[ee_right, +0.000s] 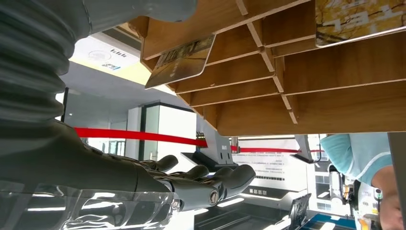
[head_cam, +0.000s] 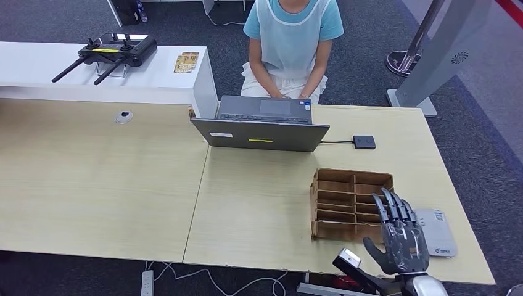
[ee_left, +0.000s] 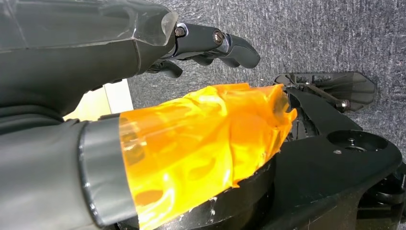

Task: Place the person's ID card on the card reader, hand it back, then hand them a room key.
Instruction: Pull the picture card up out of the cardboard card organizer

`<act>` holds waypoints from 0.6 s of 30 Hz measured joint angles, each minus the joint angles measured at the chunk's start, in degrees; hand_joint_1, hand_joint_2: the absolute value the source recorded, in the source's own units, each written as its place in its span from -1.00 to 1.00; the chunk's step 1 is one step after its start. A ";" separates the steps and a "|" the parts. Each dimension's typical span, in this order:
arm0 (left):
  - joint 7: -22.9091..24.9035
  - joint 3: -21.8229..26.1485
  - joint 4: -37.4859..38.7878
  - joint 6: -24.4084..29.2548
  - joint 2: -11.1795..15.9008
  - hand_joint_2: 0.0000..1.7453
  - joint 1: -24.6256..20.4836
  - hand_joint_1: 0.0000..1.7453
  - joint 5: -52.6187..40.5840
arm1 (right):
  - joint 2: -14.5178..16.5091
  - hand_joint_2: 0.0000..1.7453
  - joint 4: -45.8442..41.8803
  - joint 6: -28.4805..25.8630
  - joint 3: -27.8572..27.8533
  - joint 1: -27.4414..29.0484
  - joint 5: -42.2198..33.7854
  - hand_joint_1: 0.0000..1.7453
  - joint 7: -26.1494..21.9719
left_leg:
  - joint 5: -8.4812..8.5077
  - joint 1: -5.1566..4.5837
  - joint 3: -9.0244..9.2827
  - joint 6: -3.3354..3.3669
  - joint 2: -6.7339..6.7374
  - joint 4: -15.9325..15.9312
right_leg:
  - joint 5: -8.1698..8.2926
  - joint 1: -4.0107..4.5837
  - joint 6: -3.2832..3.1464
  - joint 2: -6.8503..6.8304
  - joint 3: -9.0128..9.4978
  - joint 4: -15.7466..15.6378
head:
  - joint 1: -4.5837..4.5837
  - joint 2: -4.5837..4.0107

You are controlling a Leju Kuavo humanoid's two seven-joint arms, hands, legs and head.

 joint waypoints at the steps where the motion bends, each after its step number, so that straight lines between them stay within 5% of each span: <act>1: 0.00 -0.01 0.00 0.00 0.00 -1.00 -0.01 -1.00 -0.03 | 0.11 1.00 0.26 0.02 0.10 -0.24 -0.04 -0.74 -0.18 | 0.00 0.00 0.00 0.00 0.00 0.00 | 0.00 0.00 0.00 0.00 0.00 0.00 | 0.00 0.01; 10: 0.00 -0.09 0.00 0.00 0.01 -1.00 -0.06 -1.00 -0.10 | 1.01 1.00 2.72 0.09 0.88 -1.62 -0.94 -0.51 -0.80 | 0.00 0.00 0.00 0.00 -0.01 0.00 | 0.00 0.00 0.00 0.00 0.00 0.00 | 0.00 0.00; 18: 0.00 -0.26 0.00 0.00 0.02 -1.00 -0.05 -1.00 -0.09 | 1.20 1.00 4.12 -0.65 -0.35 -1.56 -1.84 -0.56 0.18 | 0.00 0.00 0.00 0.00 0.00 0.00 | 0.00 0.00 0.00 0.00 0.00 0.00 | 0.00 -0.01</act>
